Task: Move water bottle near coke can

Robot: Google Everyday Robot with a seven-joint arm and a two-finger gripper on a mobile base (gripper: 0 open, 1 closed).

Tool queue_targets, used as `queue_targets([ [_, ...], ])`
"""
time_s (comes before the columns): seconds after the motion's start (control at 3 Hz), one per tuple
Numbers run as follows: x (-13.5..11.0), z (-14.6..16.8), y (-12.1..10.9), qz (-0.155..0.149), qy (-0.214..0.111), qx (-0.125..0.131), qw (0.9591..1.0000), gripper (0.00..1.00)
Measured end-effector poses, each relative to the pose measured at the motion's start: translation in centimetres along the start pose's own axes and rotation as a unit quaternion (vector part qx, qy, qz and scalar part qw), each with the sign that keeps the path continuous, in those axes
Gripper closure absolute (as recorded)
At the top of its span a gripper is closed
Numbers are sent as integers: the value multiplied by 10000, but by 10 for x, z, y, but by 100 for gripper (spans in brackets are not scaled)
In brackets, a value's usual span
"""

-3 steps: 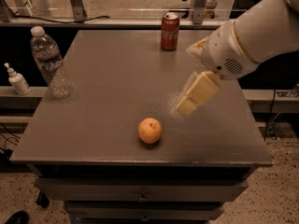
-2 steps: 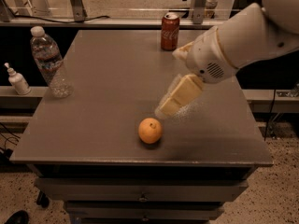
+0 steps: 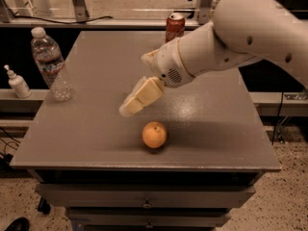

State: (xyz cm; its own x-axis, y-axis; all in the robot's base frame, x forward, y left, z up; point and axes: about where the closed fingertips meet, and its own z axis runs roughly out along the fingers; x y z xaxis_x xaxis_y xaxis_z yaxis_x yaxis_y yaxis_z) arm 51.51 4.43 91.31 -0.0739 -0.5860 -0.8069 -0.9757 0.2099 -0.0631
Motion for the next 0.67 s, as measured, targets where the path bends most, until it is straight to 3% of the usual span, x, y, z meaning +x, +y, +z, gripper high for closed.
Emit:
queue_targets([
  [0.33, -17, 40, -8, 39, -539, -57, 9985, 0],
  [0.67, -41, 80, -24, 66, -1081, 24, 9941, 0],
])
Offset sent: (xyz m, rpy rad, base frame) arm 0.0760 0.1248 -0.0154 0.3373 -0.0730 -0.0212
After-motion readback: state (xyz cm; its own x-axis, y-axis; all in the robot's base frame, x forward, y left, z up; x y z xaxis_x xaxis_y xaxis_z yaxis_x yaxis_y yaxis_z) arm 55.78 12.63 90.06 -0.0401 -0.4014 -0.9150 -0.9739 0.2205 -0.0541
